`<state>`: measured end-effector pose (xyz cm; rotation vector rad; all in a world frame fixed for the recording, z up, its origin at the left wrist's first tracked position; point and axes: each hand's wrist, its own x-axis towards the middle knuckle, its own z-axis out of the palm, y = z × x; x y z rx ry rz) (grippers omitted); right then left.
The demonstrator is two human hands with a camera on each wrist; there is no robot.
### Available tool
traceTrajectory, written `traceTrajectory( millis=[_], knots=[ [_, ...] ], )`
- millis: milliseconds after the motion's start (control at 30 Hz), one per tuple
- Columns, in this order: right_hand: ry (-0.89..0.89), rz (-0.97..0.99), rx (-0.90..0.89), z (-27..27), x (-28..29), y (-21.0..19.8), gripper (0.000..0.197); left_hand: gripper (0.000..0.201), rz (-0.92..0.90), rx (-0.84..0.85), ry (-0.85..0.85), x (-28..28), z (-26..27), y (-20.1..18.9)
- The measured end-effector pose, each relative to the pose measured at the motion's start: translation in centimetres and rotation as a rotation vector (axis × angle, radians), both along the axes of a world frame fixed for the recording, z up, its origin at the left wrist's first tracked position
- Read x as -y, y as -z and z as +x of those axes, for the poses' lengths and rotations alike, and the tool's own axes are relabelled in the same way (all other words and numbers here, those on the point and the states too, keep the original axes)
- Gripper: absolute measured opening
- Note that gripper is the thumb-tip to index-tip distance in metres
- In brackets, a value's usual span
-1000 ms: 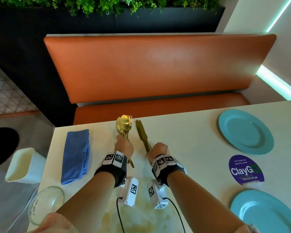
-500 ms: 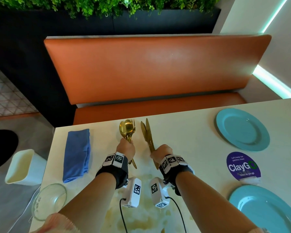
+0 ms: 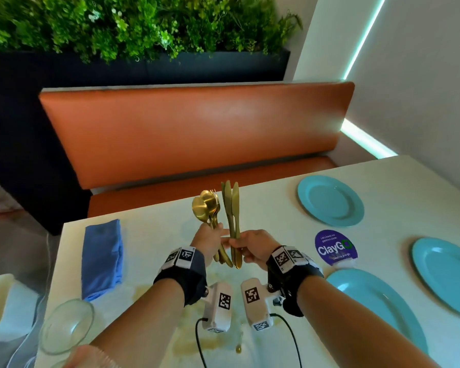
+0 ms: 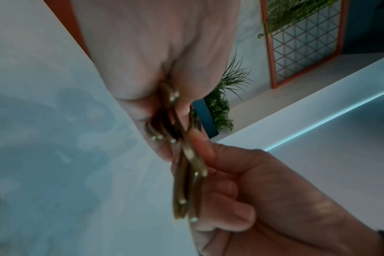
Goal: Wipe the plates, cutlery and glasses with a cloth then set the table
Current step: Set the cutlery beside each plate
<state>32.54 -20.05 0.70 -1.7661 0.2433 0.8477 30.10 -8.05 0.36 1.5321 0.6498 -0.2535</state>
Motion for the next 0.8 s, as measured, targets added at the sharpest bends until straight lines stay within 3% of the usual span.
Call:
traceTrajectory(
  millis=[100, 267, 467, 600, 800],
  knots=[
    [-0.009, -0.053, 0.045, -1.7, 1.2, -0.9, 0.009, 0.032, 0.027, 0.023, 0.049, 1.4, -1.3, -0.6],
    [-0.037, -0.179, 0.122, -5.4, 3.6, -1.6, 0.017, 0.015, -0.046, 0.027, 0.089, 4.1, -4.1, -1.1],
    [0.225, -0.105, 0.127, -10.6, 7.3, -1.1, 0.01, 0.02, -0.001, -0.001, 0.096, 7.9, -6.8, -0.4],
    [0.339, -0.17, 0.135, -12.8, 10.7, -0.2, 0.011, 0.008, -0.058, -0.019, 0.001, 9.9, -8.5, 0.1],
    [0.211, -0.442, 0.09, -16.2, 16.5, 1.6, 0.021, 0.013, -0.052, -0.034, -0.048, 10.2, -10.6, 0.9]
  ],
)
